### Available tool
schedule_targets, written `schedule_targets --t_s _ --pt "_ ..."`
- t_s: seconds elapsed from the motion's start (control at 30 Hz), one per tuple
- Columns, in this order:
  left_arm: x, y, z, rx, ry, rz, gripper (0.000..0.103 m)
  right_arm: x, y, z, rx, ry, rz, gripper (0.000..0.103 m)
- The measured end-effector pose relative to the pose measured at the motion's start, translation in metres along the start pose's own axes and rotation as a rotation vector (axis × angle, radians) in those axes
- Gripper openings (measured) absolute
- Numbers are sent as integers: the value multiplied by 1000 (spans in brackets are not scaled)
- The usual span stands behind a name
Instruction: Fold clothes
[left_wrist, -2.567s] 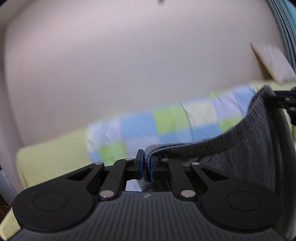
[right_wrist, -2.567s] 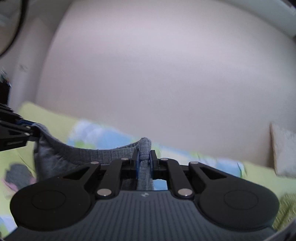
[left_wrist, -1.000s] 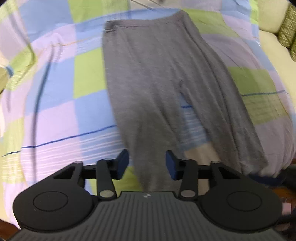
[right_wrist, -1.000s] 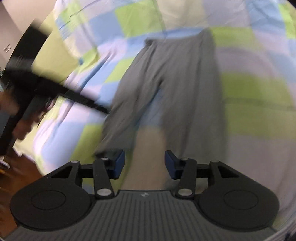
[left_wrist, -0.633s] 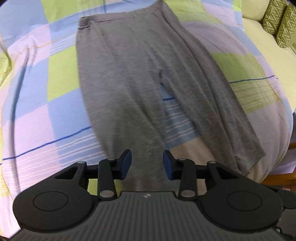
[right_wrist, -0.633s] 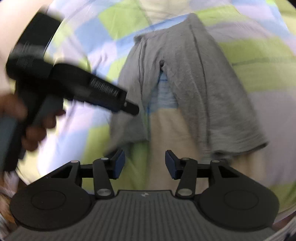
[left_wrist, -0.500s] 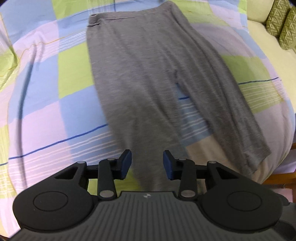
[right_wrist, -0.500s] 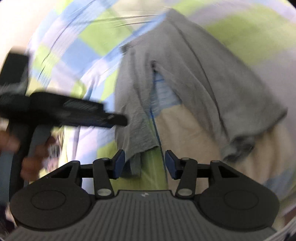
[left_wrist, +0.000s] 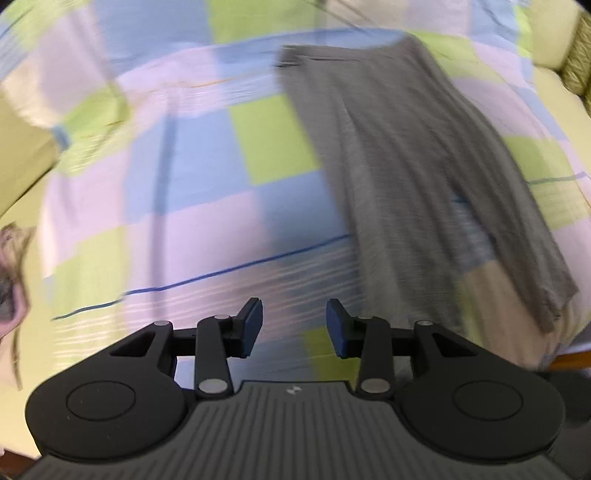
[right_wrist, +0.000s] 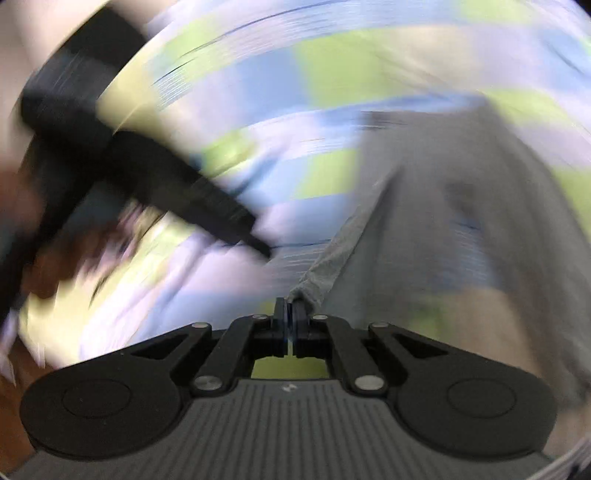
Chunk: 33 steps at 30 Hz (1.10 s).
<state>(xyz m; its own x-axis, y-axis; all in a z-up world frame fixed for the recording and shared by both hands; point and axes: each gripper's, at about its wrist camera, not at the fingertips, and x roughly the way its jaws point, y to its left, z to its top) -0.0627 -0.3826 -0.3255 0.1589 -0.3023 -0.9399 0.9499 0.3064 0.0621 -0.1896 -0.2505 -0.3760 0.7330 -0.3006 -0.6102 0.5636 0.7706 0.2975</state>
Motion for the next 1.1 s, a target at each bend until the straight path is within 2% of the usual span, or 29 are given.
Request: schedule_targets --t_s 0.03,0.07,0.1,0.17,0.23,0.3,0.37,0.47,0.5,0.57,0.6,0.63,0.67,0.7,0.73,0.8,0.87,0.93,1.03,1.1 --pt "3 5 -1 -3 10 3 47 11 17 0 -63 15 21 1" --pt "8 13 -4 1 34 5 48 33 37 -4 -133 85 22 4" --pt "13 16 -7 10 44 8 49 39 43 -7 -153 117 16 19" --pt "21 17 -15 21 62 5 49 44 46 -13 -156 180 19 34" --pt "31 18 -23 30 84 -10 49 31 39 -18 -113 178 26 39" --pt "37 18 -28 15 93 -56 50 10 25 -23 -87 183 -10 39" --pt "43 19 -29 -28 88 -130 50 -12 7 -28 -48 192 -58 39" --pt "52 20 -26 -81 92 -190 51 -33 -25 -25 98 169 -125 39" --pt "59 21 -23 -123 112 -234 51 -38 -37 -22 168 145 -150 39" --pt "65 18 -21 -143 118 -278 49 -42 -58 -17 314 101 -165 39" --pt "69 15 -21 -144 126 -284 43 -40 -64 -17 368 91 -166 39" --pt "71 13 -21 -142 128 -281 23 -39 -70 -17 422 81 -167 40" --pt "73 11 -21 -139 131 -277 10 -35 -78 -17 504 71 -162 40" --pt "76 9 -21 -129 133 -274 2 -32 -86 -18 587 61 -156 38" --pt "76 11 -20 -136 133 -282 0 -30 -89 -20 620 56 -152 37" --pt "77 13 -24 -141 132 -289 0 -17 -96 -24 724 58 -141 21" --pt "72 11 -24 -115 114 -260 0 0 -97 -30 790 84 -140 4" --pt "61 8 -24 -69 80 -207 0 3 -95 -30 803 72 -133 4" --pt "32 3 -30 33 -2 -118 0 -9 -80 -18 798 42 -53 4" --pt "8 -6 -38 136 -62 -22 0 -17 -69 -13 789 47 -17 3"
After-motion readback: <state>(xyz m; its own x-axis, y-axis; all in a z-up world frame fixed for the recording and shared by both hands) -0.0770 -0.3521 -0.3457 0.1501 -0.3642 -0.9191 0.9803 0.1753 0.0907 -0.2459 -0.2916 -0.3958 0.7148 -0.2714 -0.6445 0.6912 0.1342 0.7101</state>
